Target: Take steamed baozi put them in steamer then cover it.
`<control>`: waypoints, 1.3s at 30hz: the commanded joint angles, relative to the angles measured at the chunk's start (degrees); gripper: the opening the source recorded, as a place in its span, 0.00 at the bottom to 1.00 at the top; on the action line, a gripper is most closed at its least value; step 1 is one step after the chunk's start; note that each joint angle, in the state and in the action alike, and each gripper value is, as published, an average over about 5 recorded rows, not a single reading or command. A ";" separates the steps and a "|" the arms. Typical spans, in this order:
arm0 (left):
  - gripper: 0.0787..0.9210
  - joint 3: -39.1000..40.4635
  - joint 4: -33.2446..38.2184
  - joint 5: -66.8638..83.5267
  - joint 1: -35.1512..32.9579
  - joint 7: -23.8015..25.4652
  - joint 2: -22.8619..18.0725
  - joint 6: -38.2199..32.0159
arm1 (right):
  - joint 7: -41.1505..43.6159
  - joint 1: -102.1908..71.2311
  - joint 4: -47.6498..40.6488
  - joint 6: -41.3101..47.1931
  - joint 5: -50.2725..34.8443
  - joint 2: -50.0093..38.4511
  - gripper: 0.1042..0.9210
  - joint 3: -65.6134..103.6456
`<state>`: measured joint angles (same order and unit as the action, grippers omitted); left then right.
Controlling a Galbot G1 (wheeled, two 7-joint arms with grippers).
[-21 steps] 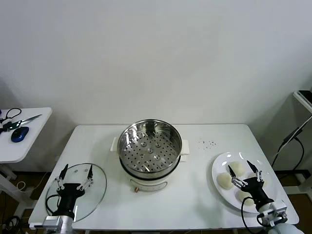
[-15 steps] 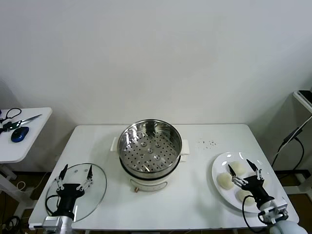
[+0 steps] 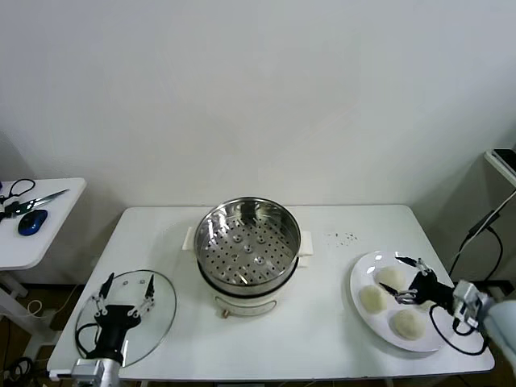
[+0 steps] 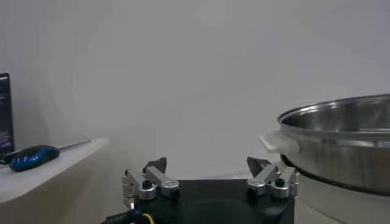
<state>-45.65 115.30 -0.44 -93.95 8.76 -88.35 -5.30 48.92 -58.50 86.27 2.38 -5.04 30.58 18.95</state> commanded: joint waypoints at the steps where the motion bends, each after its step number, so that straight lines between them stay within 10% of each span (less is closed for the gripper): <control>1: 0.88 -0.33 -0.41 -0.36 0.04 0.15 0.03 0.11 | 12.61 41.24 -11.56 -0.27 4.08 -14.26 0.88 -45.84; 11: 0.88 -1.02 -0.38 -0.35 -0.75 0.02 -0.19 -0.01 | 13.39 61.27 -20.19 0.12 4.57 -4.23 0.88 -70.99; 39: 0.88 -2.14 -2.02 -0.43 -0.50 0.14 0.31 0.07 | 12.06 57.61 -30.05 0.31 7.47 9.58 0.88 -69.21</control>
<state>-47.75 113.53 -0.75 -94.57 8.86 -88.09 -5.31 60.73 -2.34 58.21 2.66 1.87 37.80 -48.41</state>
